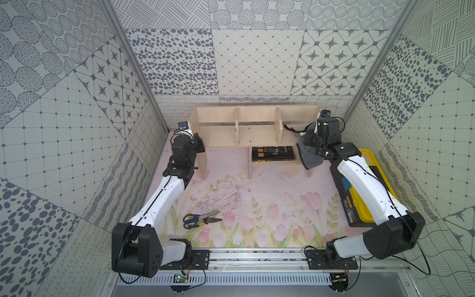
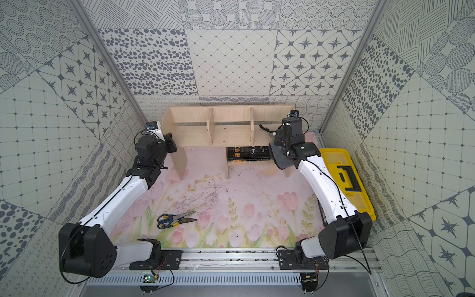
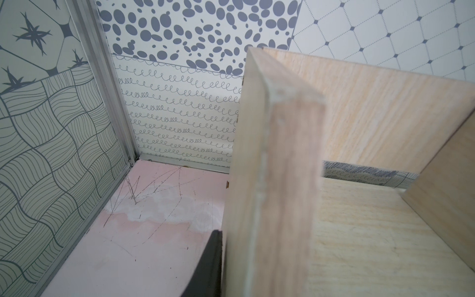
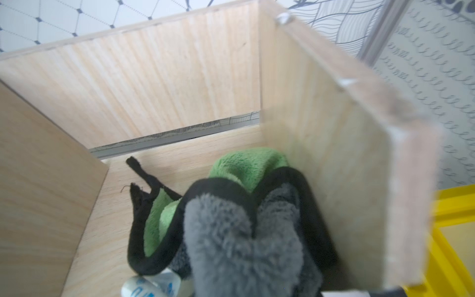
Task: Wipe the bookshelf clean with a cloth
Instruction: Wipe the dust from the shelf.
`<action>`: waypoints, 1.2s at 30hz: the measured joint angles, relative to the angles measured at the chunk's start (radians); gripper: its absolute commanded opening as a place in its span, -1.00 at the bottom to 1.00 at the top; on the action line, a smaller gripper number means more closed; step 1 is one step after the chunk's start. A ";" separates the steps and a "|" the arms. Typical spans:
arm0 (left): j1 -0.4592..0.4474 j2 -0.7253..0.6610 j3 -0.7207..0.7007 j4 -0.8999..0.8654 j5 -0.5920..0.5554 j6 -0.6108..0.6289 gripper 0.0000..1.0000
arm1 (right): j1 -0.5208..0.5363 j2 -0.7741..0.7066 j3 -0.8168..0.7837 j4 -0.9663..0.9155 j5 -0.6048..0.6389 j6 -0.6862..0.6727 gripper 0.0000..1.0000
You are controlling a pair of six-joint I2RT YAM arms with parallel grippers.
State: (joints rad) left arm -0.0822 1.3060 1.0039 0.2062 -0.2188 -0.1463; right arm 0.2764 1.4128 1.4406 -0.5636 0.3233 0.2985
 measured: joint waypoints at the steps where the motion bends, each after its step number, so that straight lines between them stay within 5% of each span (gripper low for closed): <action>1: 0.000 -0.002 -0.001 0.000 0.003 0.000 -1.00 | 0.001 -0.010 -0.020 0.000 0.000 0.000 -1.00; 8: 0.010 -0.003 -0.002 -0.003 0.028 0.007 -0.99 | 0.015 -0.082 -0.177 0.088 -0.020 0.045 -1.00; 16: 0.014 0.003 -0.001 -0.020 0.038 0.016 -0.62 | 0.028 -0.165 -0.309 0.181 -0.024 0.091 -1.00; 22: 0.014 0.009 0.014 -0.041 0.032 0.016 -0.81 | 0.028 -0.156 -0.284 0.165 -0.030 0.093 -1.00; 27: 0.014 0.008 0.016 -0.046 0.031 0.014 -0.89 | 0.038 -0.061 -0.085 0.022 -0.073 0.089 -1.00; 36: 0.000 -0.009 -0.005 -0.085 -0.053 -0.086 0.03 | 0.052 0.105 0.359 -0.022 -0.105 0.064 -1.00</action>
State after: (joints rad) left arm -0.0822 1.2972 0.9985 0.1207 -0.2714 -0.2321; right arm 0.3283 1.5177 1.8000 -0.5858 0.2188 0.3622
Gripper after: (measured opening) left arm 0.463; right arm 0.125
